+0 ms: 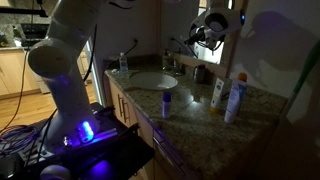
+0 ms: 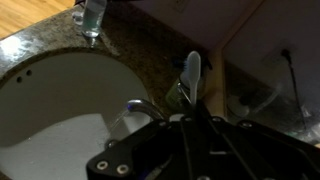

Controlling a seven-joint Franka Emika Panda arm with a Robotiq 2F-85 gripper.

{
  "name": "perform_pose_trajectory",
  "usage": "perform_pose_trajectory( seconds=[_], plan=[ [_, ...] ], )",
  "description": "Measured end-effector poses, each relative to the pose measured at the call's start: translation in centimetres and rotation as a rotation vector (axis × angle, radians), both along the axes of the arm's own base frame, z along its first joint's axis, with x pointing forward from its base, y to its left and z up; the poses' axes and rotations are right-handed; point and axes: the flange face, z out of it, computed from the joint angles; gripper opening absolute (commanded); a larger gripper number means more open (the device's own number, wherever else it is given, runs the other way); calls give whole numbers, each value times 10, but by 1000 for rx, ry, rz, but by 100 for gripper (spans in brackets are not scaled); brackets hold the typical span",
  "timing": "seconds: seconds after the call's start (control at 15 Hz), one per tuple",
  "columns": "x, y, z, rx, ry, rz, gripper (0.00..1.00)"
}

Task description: Pick up the tooth brush wet it and put it back in the holder then close the tap

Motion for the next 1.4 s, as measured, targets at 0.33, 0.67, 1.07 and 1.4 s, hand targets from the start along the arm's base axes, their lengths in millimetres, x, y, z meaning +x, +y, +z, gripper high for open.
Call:
perform_pose_trajectory(
  seconds=[0.33, 0.67, 1.07, 1.4],
  plan=[
    [3, -8, -11, 57, 12, -77, 2],
    [8, -10, -34, 111, 43, -113, 2],
    [13, -21, -74, 163, 109, -202, 2],
    [14, -25, -97, 163, 163, -240, 2]
  ],
)
